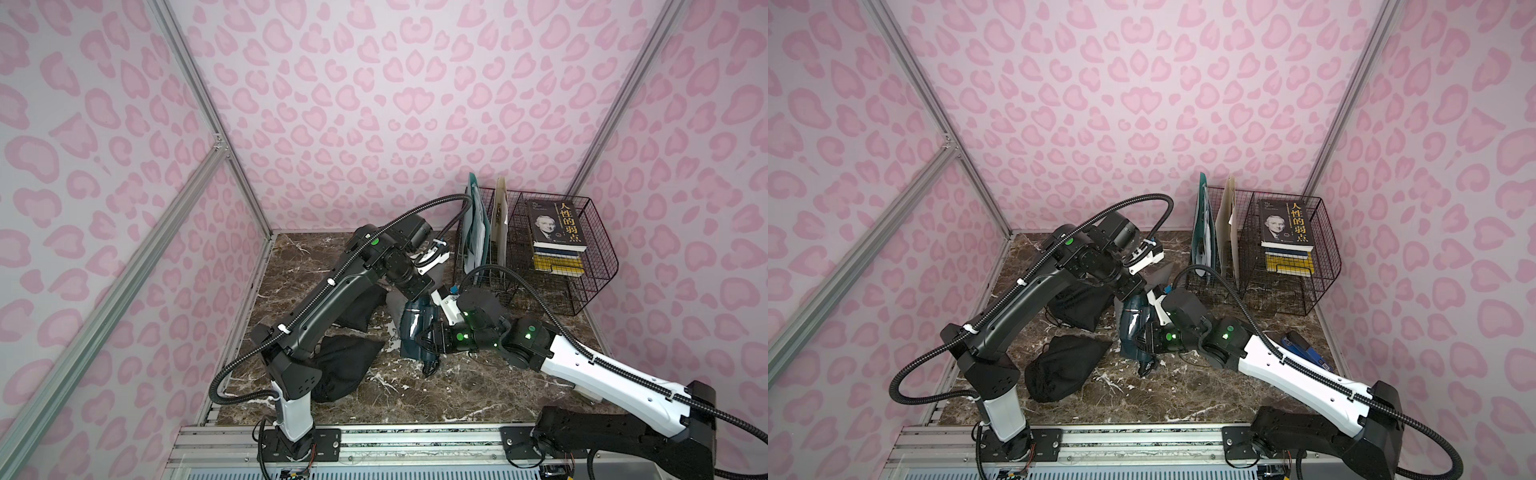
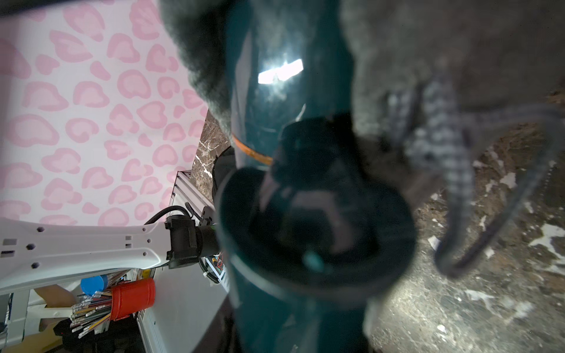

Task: Pack away hair dryers
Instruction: Place the hair dryer in the drawstring bag.

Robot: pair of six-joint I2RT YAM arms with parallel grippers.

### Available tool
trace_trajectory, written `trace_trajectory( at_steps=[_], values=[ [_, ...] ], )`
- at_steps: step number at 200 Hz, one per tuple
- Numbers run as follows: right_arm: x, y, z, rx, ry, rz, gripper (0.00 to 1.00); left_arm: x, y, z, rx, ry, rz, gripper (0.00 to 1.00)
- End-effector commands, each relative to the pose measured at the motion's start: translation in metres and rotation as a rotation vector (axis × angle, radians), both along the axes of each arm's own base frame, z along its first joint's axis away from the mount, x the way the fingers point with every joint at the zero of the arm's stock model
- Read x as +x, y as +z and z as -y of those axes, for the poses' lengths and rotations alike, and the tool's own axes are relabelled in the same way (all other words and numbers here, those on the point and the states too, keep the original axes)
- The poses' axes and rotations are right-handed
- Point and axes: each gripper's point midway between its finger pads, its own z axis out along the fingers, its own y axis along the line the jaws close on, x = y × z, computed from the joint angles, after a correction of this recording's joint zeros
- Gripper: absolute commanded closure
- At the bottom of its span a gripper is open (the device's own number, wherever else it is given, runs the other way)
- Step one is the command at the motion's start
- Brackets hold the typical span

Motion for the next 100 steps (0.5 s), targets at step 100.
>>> trace_trajectory(
  at_steps=[100],
  values=[
    [0.013, 0.015, 0.003, 0.176, -0.055, 0.025, 1.0, -0.032, -0.001, 0.017, -0.06, -0.08, -0.058, 0.99]
  ],
)
